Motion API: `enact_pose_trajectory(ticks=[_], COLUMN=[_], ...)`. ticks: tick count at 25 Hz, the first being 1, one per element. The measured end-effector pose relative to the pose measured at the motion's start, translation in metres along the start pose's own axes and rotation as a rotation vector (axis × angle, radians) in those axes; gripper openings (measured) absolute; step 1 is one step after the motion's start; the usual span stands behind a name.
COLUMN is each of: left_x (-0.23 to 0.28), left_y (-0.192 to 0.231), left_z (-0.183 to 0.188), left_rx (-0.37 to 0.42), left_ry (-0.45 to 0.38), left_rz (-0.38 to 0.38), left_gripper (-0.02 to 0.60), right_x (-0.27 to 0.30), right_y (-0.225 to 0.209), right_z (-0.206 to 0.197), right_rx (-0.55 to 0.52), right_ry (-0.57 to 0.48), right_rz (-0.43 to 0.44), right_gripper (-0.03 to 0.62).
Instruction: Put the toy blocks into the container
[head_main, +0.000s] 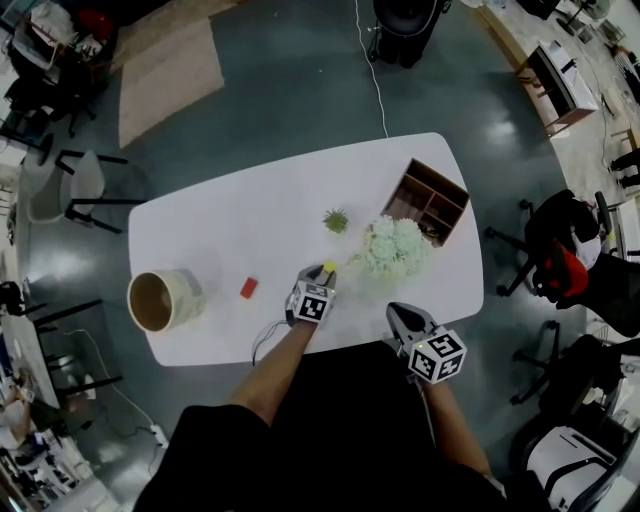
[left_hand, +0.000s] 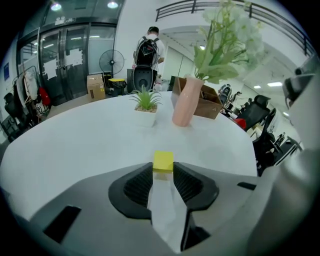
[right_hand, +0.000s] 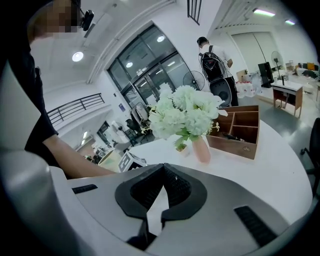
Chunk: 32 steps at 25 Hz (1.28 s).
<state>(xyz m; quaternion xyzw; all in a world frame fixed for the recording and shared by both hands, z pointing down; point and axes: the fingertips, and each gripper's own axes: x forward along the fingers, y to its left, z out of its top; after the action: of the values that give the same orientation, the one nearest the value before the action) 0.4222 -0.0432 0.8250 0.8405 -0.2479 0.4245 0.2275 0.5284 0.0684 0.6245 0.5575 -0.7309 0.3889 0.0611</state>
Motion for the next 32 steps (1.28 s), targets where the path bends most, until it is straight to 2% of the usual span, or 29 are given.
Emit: enact_pose_trajectory(ticks=[6,11,17,22,27,32], left_x=[-0.037,-0.074,-0.13,-0.172,-0.216,-0.257], left_y=[0.022,0.039,0.062,0.091,0.119,0.148], left_z=[-0.01,-0.02,-0.031,-0.059,-0.082,-0.111], left_rx=[-0.02,-0.071,-0.056,-0.035,-0.048,-0.07], left_ry=[-0.042,-0.074,-0.14,-0.151,-0.188,-0.228], left_rz=[0.002,-0.002,-0.027,-0.001,0.03,0.085], left_gripper=[0.123,0.122,0.123,0.123,0.123,0.123], right_x=[0.017,0.031,0.047,0.068,0.088,0.106], right_y=[0.038,0.076,0.133,0.176,0.225,0.281], right_z=[-0.001,-0.006,-0.016,-0.015,-0.01,-0.03], right_rx=[-0.047,-0.08,-0.131,-0.209,-0.249,-0.279], right_ry=[0.008,0.013,0.023,-0.002,-0.056,-0.044], right_rz=[0.043,0.065,0.093,0.102,0.132,0.189], right_gripper=[0.0,0.0,0.0,0.0,0.0,0.0])
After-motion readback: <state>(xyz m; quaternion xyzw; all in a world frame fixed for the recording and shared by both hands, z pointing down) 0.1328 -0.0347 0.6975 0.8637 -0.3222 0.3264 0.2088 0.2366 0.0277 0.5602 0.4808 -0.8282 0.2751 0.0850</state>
